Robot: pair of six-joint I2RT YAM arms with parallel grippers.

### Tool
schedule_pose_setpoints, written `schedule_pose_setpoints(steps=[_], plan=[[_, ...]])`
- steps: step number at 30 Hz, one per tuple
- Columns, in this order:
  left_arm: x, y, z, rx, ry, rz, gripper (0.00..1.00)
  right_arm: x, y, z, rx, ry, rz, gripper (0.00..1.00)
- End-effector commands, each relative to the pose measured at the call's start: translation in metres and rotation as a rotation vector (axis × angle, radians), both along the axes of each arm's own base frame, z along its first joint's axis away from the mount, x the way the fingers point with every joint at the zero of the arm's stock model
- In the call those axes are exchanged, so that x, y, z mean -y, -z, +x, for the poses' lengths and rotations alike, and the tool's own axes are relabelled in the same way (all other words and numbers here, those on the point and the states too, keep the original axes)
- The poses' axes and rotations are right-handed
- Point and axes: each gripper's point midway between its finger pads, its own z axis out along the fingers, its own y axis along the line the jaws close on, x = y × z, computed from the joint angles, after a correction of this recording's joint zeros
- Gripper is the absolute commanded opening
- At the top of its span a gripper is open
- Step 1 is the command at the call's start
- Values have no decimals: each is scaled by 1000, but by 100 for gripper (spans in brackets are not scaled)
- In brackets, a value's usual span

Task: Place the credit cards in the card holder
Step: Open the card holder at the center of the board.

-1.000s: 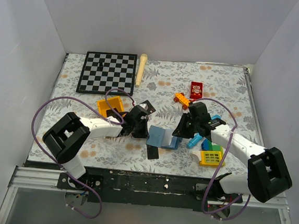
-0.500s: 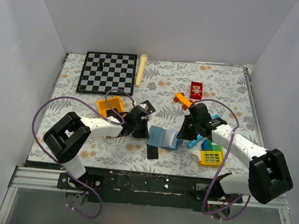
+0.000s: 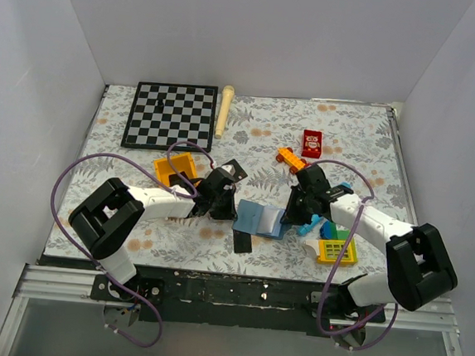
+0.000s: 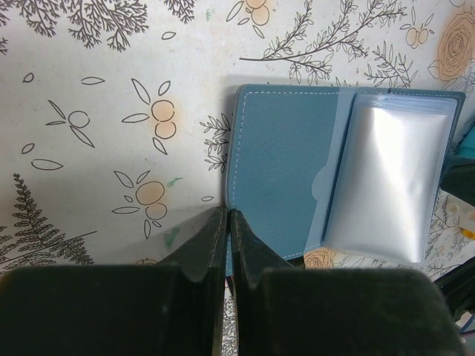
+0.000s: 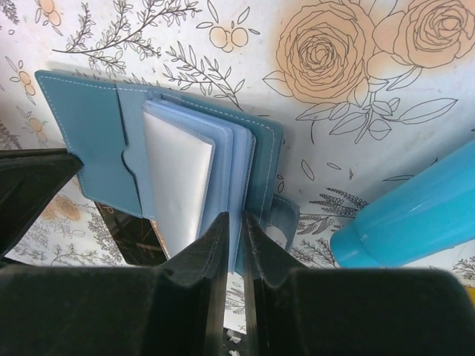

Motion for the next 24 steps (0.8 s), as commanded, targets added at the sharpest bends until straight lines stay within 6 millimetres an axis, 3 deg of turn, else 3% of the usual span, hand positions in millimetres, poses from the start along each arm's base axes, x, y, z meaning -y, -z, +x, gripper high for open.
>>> schedule_pose_setpoints(steps=[1, 24], plan=[[-8, 8, -6, -16, -5, 30, 0, -9, -3, 12, 32, -10, 16, 19], [1, 10, -9, -32, 22, 5, 0, -38, 17, 24, -38, -82, 42, 21]])
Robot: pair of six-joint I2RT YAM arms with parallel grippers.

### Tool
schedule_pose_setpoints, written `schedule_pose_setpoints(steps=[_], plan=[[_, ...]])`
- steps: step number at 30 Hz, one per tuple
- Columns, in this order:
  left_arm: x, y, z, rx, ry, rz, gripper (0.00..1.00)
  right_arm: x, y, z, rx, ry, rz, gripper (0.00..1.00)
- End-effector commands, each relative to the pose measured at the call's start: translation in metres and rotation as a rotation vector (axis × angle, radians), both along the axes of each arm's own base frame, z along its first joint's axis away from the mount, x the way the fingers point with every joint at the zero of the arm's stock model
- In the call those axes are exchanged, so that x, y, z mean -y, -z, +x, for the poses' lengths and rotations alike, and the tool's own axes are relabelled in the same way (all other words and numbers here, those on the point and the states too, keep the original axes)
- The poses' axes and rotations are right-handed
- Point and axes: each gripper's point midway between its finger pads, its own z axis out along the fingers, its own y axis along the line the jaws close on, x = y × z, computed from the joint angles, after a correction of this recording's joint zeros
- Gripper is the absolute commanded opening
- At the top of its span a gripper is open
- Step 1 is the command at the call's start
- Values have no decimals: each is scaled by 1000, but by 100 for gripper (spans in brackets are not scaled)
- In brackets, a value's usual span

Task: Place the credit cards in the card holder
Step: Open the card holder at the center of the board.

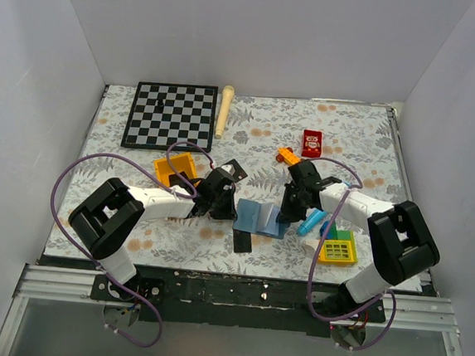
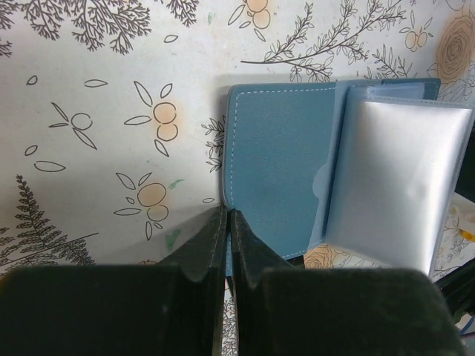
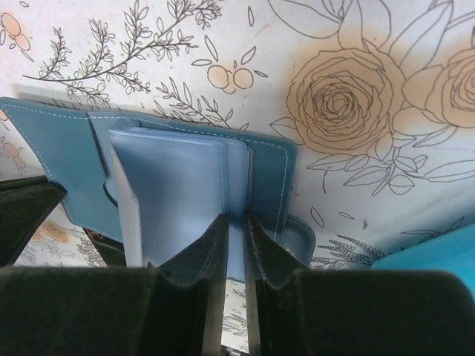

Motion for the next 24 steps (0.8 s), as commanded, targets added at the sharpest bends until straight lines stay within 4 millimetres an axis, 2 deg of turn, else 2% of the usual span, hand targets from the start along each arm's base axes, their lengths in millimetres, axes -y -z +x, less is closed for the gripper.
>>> schedule_pose_setpoints(steps=[1, 8, 15, 21, 24], plan=[[-1, 10, -9, -34, 23, 18, 0, -27, -8, 13, 33, -50, 71, 23], [3, 10, -10, -34, 36, 15, 0, -35, -5, 12, 34, -91, 68, 32], [5, 8, -9, -33, 45, 9, 0, -39, 4, 7, 17, -122, 41, 37], [4, 8, -11, -33, 45, 14, 0, -42, 11, 3, 24, -140, -12, 48], [2, 7, -11, -26, 41, 16, 0, -44, 15, 2, 18, -150, -35, 50]])
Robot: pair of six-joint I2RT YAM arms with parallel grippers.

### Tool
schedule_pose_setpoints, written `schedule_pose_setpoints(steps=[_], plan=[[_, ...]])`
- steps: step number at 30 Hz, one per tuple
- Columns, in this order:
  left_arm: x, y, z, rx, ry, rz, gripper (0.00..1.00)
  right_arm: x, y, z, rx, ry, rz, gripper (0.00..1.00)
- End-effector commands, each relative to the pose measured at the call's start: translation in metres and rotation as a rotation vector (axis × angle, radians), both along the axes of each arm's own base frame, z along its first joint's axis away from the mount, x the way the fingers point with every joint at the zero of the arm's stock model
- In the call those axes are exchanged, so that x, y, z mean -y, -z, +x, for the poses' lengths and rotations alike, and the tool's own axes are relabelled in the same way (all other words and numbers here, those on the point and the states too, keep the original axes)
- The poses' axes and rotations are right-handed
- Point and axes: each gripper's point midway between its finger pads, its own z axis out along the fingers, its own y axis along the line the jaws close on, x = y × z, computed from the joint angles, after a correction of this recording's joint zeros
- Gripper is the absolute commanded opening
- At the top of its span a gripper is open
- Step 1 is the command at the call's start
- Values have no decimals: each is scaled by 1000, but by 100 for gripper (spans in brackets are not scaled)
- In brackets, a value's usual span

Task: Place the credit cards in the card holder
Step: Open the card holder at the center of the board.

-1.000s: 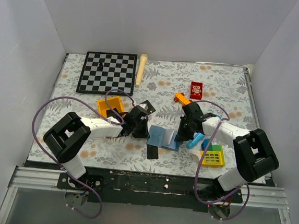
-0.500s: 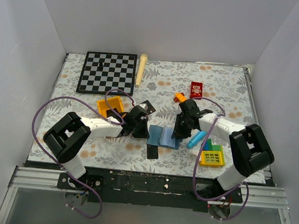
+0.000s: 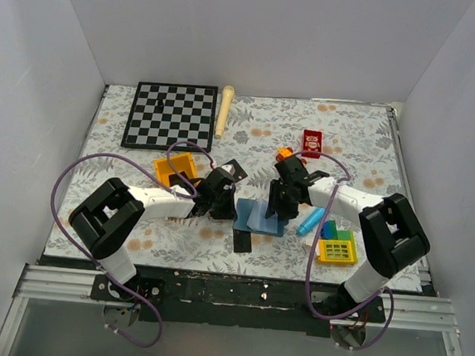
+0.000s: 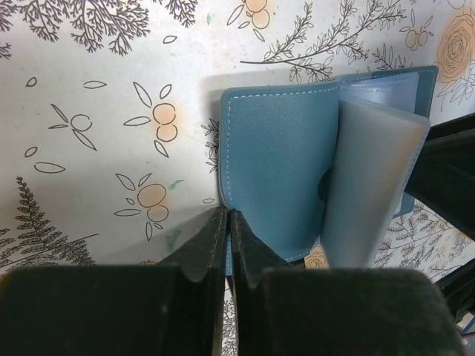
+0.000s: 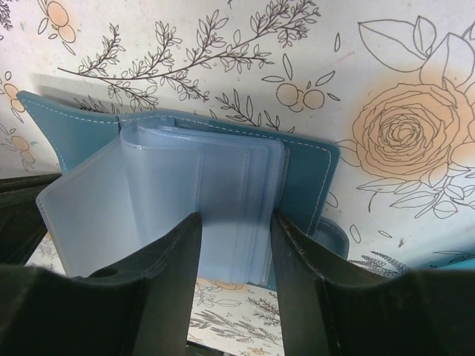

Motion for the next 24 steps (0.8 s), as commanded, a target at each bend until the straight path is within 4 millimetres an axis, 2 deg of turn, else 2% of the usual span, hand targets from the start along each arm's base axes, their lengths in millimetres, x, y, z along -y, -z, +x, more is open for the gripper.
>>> schedule_pose_setpoints(steps=[1, 8, 20, 24], plan=[[1, 7, -10, -27, 33, 18, 0, -22, 20, -5, -18, -44, -1, 50], [-4, -2, -6, 3, 20, 37, 0, -24, 32, -11, -41, -53, -40, 52], [-12, -68, 15, 160, -30, 30, 0, -26, 47, -17, -76, -55, -43, 54], [-14, -78, 16, 185, -34, 30, 1, -25, 51, -18, -86, -52, -55, 54]])
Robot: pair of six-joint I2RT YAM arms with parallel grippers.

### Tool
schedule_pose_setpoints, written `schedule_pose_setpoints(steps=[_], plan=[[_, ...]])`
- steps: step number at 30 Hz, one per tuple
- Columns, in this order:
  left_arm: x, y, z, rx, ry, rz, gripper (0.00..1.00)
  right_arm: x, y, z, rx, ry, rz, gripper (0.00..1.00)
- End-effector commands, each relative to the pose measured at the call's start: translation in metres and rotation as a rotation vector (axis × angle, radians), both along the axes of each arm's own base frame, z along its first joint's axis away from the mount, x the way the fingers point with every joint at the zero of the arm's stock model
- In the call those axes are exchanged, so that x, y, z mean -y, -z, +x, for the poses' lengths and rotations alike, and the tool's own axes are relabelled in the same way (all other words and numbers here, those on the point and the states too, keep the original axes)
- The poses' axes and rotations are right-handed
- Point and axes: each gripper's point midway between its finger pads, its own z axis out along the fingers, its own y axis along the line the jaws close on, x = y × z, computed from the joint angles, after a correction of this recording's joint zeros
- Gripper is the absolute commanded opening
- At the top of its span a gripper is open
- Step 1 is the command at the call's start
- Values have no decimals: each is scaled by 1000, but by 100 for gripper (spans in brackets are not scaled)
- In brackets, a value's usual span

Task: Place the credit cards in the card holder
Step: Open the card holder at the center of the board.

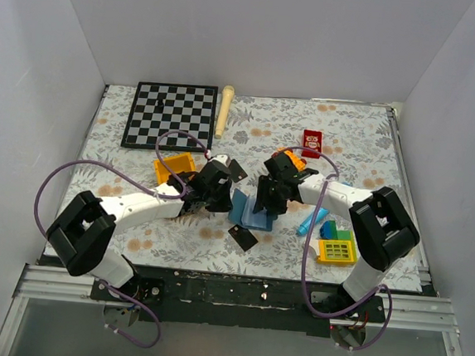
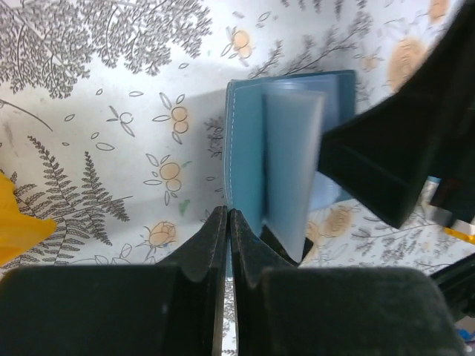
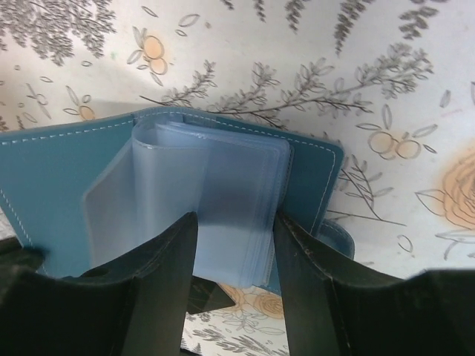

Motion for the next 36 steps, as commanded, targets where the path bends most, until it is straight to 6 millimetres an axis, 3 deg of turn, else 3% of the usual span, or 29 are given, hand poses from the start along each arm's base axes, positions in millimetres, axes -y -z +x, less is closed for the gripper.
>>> schedule_pose_setpoints(steps=[1, 4, 9, 15, 17, 20, 24, 25, 29, 36], plan=[[5, -36, 9, 85, 1, -30, 2, 7, 51, -29, -120, -18, -77, 54], [1, -42, 10, 101, -15, -27, 3, 8, 53, -29, -124, -15, -84, 54], [-8, -57, 12, 143, -46, -19, 13, 7, 57, -31, -135, -20, -88, 54], [-19, -85, 15, 215, -82, -32, 45, 7, 57, -31, -138, -20, -89, 54], [-21, -92, 15, 228, -83, -38, 48, 6, 57, -31, -138, -22, -89, 54], [-14, -102, 13, 240, -56, -83, 38, 7, 59, -31, -142, -22, -91, 54], [13, -110, 2, 251, 58, -207, 3, 6, 59, -32, -145, -23, -90, 54], [18, -109, -1, 249, 83, -227, 0, 6, 59, -32, -146, -24, -89, 54], [42, -104, -14, 253, 167, -253, 0, 6, 59, -31, -150, -21, -90, 54], [70, -73, -26, 196, 238, -248, 0, 7, 59, -32, -156, -14, -97, 53]])
